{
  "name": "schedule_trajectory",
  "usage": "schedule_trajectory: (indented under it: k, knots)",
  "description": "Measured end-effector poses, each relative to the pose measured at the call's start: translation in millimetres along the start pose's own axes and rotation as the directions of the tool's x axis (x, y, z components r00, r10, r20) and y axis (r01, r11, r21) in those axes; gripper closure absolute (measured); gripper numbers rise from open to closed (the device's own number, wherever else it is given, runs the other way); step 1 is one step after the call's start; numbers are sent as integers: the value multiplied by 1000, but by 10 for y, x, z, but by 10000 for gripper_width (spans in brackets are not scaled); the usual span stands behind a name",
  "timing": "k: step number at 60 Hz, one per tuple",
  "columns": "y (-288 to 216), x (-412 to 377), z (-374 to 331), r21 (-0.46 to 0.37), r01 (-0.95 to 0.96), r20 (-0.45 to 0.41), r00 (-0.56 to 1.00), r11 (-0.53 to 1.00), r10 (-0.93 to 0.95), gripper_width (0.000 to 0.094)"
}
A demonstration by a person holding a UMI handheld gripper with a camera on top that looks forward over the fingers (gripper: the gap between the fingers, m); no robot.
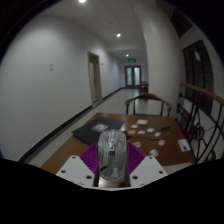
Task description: Arrange mouse
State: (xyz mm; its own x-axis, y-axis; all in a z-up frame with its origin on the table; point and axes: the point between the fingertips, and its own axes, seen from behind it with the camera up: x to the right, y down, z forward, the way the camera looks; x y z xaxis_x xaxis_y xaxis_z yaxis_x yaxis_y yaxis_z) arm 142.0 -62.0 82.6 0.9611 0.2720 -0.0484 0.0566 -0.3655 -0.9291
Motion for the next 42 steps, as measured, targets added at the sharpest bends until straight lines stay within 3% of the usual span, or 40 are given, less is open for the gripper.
schedule_trajectory:
  k: [4, 8, 9, 14, 16, 17, 23, 28, 39, 42]
  knots:
    - [-51, 564, -453, 23, -25, -59, 998, 999, 26, 588]
    - [259, 1313, -859, 1, -26, -155, 988, 1000, 26, 590]
    - [225, 1187, -678, -15, -28, -189, 982, 999, 25, 590]
    - [990, 1844, -884, -135, -61, -296, 955, 989, 19, 588]
    - [1365, 2005, -977, -175, -88, -307, 951, 981, 31, 590]
    - [1302, 1887, -751, -193, -105, -310, 950, 976, 41, 590]
    - [1943, 2090, -973, -273, -108, -311, 950, 956, 19, 590]
    - [2161, 2047, -913, -313, -136, -304, 952, 940, 37, 587]
    - [2204, 2006, -1096, -311, -209, -257, 958, 927, 130, 359]
    - [2144, 2010, -1207, -328, -209, -234, 963, 921, 136, 173]
